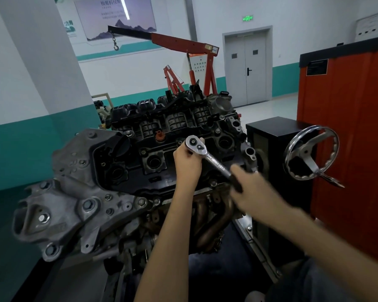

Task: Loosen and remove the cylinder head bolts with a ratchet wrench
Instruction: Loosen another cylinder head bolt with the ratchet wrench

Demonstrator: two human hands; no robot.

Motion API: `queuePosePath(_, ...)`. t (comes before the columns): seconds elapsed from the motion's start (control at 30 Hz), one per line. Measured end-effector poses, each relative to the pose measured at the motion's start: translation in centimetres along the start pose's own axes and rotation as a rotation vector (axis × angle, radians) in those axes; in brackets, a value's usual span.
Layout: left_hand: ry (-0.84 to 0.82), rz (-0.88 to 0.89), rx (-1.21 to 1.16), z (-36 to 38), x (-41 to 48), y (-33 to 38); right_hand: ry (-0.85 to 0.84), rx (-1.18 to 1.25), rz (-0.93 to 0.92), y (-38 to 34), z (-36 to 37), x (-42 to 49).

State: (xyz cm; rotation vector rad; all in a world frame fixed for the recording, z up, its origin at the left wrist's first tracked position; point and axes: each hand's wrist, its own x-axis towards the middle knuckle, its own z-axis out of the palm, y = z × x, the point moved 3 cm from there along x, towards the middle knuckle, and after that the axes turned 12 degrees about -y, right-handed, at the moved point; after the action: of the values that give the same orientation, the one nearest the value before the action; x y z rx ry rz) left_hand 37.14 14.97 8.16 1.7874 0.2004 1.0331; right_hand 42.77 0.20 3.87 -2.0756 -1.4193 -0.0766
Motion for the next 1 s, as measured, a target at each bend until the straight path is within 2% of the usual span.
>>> queuePosePath(0.07, 0.033, -0.013, -0.014, 0.2, 0.1, 0.0, 0.059, 0.296, 0.03, -2.5, 3.8, -0.9)
queuePosePath(0.13, 0.049, -0.004, -0.027, 0.2, 0.2, -0.1, 0.079, 0.482, 0.049, -4.8, 6.5, -0.8)
queuePosePath(0.23, -0.004, -0.003, 0.016, -0.1, 0.3, -0.2, 0.036, 0.504, 0.041, -4.7, 6.1, -0.5)
queuePosePath(0.4, -0.096, 0.035, 0.115, -0.3, 1.0, 0.1, -0.214, 0.142, -0.084, 0.9, -1.7, 0.8)
queuePosePath(0.47, -0.098, 0.049, 0.133, -0.6, 1.3, 0.1, -0.283, -0.236, -0.133, 2.2, -5.3, 3.1)
queuePosePath(0.53, -0.103, 0.053, 0.134, -0.9, 1.1, 0.3, -0.206, -0.625, -0.204, 1.9, -7.9, 5.3)
queuePosePath(0.6, -0.08, 0.041, 0.098, -1.1, 0.7, 0.3, -0.106, -0.746, -0.226, 1.2, -8.6, 6.0)
queuePosePath(0.7, -0.013, 0.015, 0.027, -0.7, 0.4, -0.2, -0.063, -0.545, -0.087, 1.0, -5.7, 3.3)
queuePosePath(0.83, 0.048, -0.004, -0.006, 0.1, 0.5, -0.4, 0.021, 0.116, 0.068, -2.3, 2.1, -1.1)
queuePosePath(0.93, 0.055, -0.022, 0.065, -0.1, 0.8, -0.5, 0.089, 0.364, 0.099, -5.9, 6.9, -0.9)
queuePosePath(1.0, 0.015, -0.019, 0.111, -0.5, 1.1, -0.5, 0.062, 0.443, 0.079, -6.4, 7.2, -0.7)
